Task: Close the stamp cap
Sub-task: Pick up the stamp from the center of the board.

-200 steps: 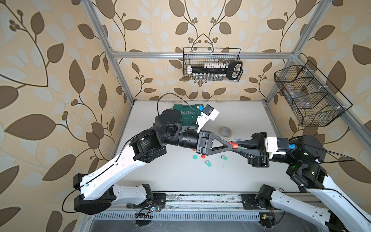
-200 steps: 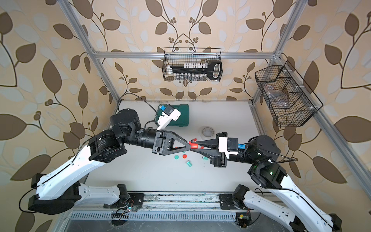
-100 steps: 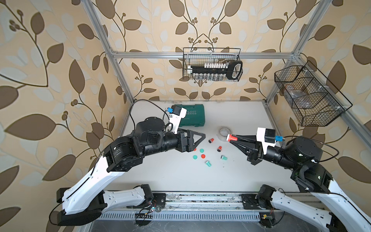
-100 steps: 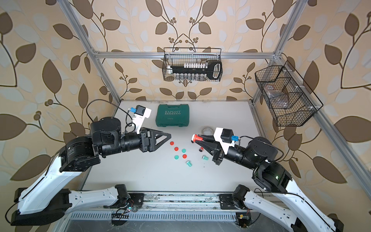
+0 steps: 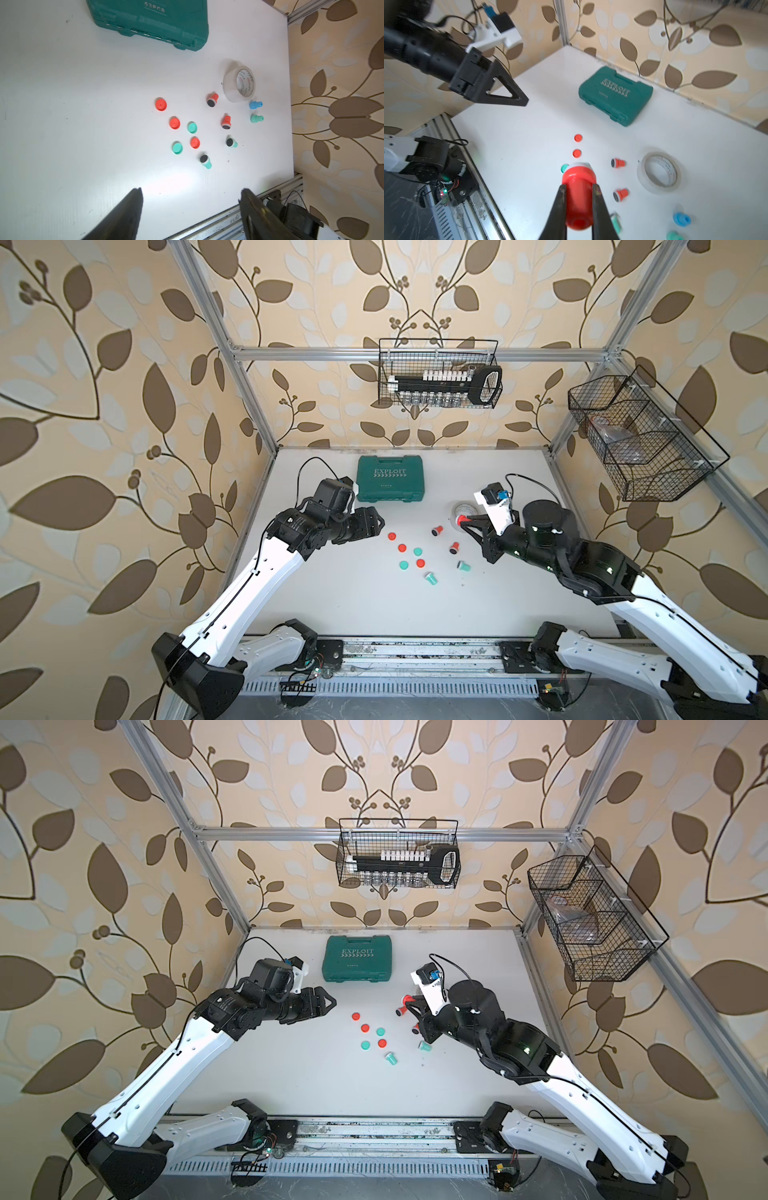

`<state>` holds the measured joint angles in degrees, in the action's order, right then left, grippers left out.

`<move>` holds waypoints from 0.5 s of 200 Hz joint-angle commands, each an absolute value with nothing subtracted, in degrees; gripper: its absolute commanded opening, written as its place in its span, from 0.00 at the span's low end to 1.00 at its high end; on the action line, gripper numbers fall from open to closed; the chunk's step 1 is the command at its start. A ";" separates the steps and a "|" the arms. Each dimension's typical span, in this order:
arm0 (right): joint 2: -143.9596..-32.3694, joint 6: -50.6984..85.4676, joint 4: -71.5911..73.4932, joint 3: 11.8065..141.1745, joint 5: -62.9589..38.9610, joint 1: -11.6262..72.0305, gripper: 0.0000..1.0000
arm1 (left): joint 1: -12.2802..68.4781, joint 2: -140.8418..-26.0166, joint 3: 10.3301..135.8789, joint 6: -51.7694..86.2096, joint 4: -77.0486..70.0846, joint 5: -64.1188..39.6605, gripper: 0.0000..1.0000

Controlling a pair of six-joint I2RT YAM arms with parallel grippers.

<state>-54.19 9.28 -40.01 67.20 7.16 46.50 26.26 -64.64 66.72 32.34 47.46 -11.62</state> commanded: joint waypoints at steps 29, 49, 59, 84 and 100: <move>-61.05 20.00 -48.75 68.67 12.26 46.69 0.00 | 25.11 -70.02 65.98 23.28 47.88 -6.41 0.73; -64.40 22.98 -50.08 69.04 11.32 46.76 0.00 | 23.75 -70.60 64.74 21.97 46.42 -5.55 0.73; -66.09 23.96 -50.27 69.07 10.42 46.76 0.00 | 23.11 -70.75 64.06 21.39 45.61 -5.14 0.73; -70.83 25.28 -49.26 68.41 7.42 47.25 0.00 | 20.83 -71.09 61.85 20.35 43.60 -5.55 0.72; -74.35 25.35 -48.79 68.41 6.58 48.09 0.00 | 20.06 -71.25 59.87 20.14 42.48 -5.49 0.72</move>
